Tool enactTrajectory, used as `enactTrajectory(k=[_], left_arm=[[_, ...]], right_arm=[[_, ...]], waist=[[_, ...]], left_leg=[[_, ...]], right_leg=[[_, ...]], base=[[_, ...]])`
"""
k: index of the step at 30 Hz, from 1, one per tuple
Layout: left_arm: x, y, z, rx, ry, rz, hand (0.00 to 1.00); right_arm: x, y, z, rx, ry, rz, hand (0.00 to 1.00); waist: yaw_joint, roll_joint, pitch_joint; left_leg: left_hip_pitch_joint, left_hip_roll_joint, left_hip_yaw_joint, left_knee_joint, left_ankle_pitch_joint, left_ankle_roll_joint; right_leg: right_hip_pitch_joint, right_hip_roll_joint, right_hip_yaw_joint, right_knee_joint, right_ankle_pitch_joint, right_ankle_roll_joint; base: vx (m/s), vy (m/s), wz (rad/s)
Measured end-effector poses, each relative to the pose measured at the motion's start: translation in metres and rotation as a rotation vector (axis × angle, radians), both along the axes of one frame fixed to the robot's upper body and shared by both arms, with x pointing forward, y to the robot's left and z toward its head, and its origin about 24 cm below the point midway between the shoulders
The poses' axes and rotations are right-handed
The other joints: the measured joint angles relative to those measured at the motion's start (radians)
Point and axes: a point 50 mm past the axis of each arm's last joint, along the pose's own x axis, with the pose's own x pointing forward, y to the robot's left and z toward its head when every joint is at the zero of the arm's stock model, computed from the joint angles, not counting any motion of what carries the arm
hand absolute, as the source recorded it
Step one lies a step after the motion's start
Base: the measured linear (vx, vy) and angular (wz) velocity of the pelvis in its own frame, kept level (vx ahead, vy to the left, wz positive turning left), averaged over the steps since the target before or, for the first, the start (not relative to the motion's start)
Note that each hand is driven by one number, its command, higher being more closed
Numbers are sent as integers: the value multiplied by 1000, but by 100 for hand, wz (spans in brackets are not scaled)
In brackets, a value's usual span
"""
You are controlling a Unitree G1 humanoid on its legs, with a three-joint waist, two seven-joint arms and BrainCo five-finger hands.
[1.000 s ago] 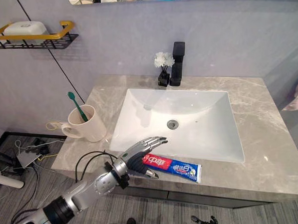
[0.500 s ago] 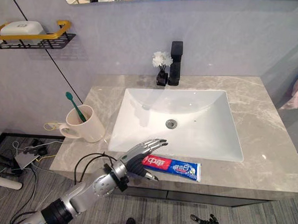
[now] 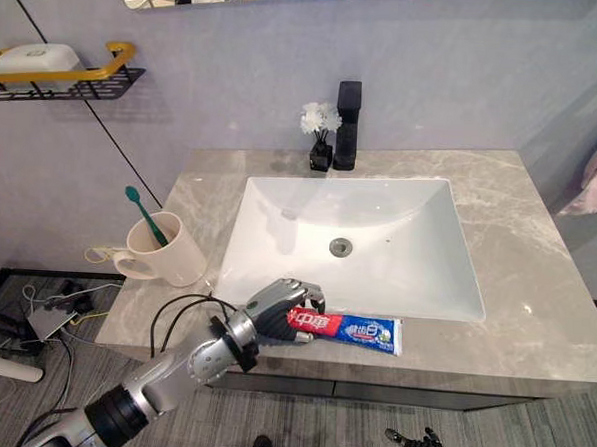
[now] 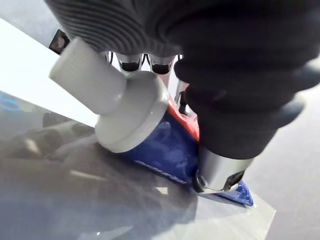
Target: Organize washtable
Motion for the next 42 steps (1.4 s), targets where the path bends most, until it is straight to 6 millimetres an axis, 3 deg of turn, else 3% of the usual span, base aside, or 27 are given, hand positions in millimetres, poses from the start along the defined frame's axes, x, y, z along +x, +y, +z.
enactTrajectory(k=[21,25,32,38,42], left_arm=[[-3,20,-5,-9,34,98,100],[2,38,16,-118,-32,210,100],[-6,45,63,-345,-168,266,100],[-17,59,82,-490,-235,361,100],[-27,76,92,-632,-267,465,100]], right_arm=[[1,-1,2,12,-30,-8,0],[8,-3,7,11,-96,-52,0],[15,-10,23,1,-274,-227,0],[19,-14,48,-25,-465,-362,0],[16,-18,67,-40,-604,-453,0]], waist=[[0,16,-4],[3,15,-4],[9,12,-5],[10,-2,-16],[29,-20,-39]], left_leg=[[4,7,8,-2,0,0],[3,16,29,-10,-1,0],[-2,18,64,-11,-1,-1],[3,28,90,-5,-10,-2],[4,35,123,2,-23,-1]], right_leg=[[-6,0,9,8,0,-1],[-22,4,31,12,0,0],[-56,3,81,29,0,0],[-75,11,112,51,1,1],[-93,22,148,54,7,1]], base=[[0,0,-1],[-3,-13,-13],[0,-8,-16],[-33,-10,-18],[-71,-3,-26]])
